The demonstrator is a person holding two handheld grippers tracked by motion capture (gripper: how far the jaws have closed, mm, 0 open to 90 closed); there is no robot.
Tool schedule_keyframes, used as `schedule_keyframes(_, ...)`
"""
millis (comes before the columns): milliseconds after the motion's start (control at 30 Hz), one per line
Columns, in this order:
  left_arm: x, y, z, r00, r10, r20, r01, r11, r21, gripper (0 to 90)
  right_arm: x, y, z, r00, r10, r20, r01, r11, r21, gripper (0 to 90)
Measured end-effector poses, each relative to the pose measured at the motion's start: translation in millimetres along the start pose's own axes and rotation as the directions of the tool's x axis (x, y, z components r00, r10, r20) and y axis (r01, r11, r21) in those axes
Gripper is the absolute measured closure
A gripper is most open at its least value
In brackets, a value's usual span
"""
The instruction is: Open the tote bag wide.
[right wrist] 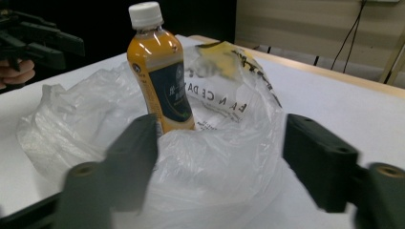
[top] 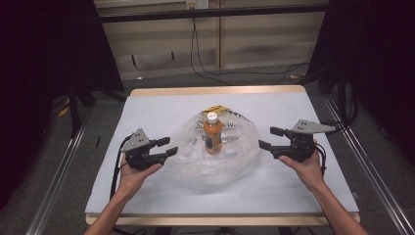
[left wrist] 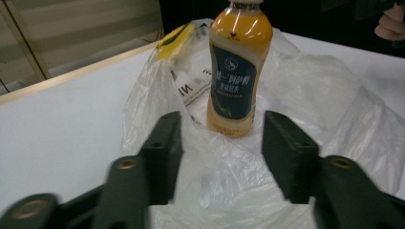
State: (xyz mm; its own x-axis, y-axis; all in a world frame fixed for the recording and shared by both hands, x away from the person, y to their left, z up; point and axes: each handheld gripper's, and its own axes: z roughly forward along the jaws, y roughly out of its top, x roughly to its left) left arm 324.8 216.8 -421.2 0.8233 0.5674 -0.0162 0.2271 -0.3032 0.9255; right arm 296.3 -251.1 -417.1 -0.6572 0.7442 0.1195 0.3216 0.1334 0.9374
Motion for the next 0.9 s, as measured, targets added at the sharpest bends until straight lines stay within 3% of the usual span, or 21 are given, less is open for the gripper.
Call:
schedule_keyframes(67,-1.3,-1.0,-3.6,0.9995,-0.016,0.028,0.017,0.9997,-0.018,31.7,1.2,-0.9,-3.2,1.0000,0.001,0.002,-0.001,1.000,-0.010,9.7)
schedule_keyframes(100,-2.9,-2.0,-5.8,0.9994,-0.023,0.024,0.024,0.9995,-0.019,28.8,2.4,-1.9,-4.9,1.0000,0.001,0.007,0.000,1.000,-0.019,5.7)
schedule_keyframes(167,-6.4,-6.1,-10.0,1.0000,0.005,-0.007,-0.005,0.9996,-0.026,18.8,4.6,-4.1,-9.1,0.9996,0.007,0.027,-0.006,0.999,-0.038,1.1)
schedule_keyframes(233,-8.4,-11.0,-14.0,1.0000,-0.003,-0.005,0.003,0.9991,-0.041,14.4,7.3,-6.6,-14.7,0.9989,0.000,0.047,0.001,0.999,-0.039,0.5)
schedule_keyframes(267,-10.7,-12.5,-15.8,0.9995,-0.014,-0.029,0.013,0.9993,-0.035,8.4,10.2,-9.4,-19.3,0.9976,-0.002,0.069,0.005,0.999,-0.035,2.0)
schedule_keyframes(367,-11.4,-17.2,-21.8,0.9995,-0.022,-0.021,0.022,0.9993,-0.031,6.8,12.1,-12.6,-24.4,0.9950,0.018,0.098,-0.018,1.000,-0.003,1.0)
schedule_keyframes(433,-13.3,-21.1,-26.3,0.9986,-0.036,-0.038,0.035,0.9991,-0.022,4.6,16.4,-20.3,-34.3,0.9919,0.023,0.125,-0.021,1.000,-0.019,2.2)
schedule_keyframes(567,-18.4,-28.5,-37.7,0.9983,-0.032,-0.049,0.031,0.9995,-0.011,3.6,21.0,-25.9,-45.2,0.9907,0.029,0.133,-0.025,0.999,-0.035,2.2)
schedule_keyframes(633,-22.0,-32.8,-41.6,0.9997,-0.012,-0.023,0.012,0.9999,-0.004,3.5,22.8,-31.3,-52.5,0.9900,0.031,0.138,-0.027,0.999,-0.031,2.4)
schedule_keyframes(700,-27.2,-39.5,-45.6,0.9982,-0.013,-0.058,0.013,0.9999,-0.007,2.8,24.5,-37.8,-57.6,0.9880,0.021,0.153,-0.017,1.000,-0.024,2.6)
schedule_keyframes(767,-30.1,-44.2,-49.3,0.9984,-0.020,-0.054,0.020,0.9997,0.016,3.1,22.8,-43.8,-61.9,0.9877,0.050,0.148,-0.045,0.998,-0.038,2.3)
schedule_keyframes(800,-30.5,-45.5,-51.0,0.9981,-0.007,-0.061,0.008,0.9999,0.009,3.0,21.6,-46.1,-63.9,0.9872,0.057,0.149,-0.052,0.998,-0.038,2.2)
schedule_keyframes(833,-31.7,-47.4,-53.6,0.9968,-0.022,-0.077,0.021,0.9998,-0.005,3.0,20.8,-47.7,-65.4,0.9873,0.062,0.146,-0.057,0.998,-0.040,2.2)
schedule_keyframes(900,-28.8,-49.3,-55.2,0.9971,-0.035,-0.068,0.035,0.9994,0.002,3.0,20.9,-53.1,-68.7,0.9848,0.049,0.167,-0.045,0.999,-0.031,2.1)
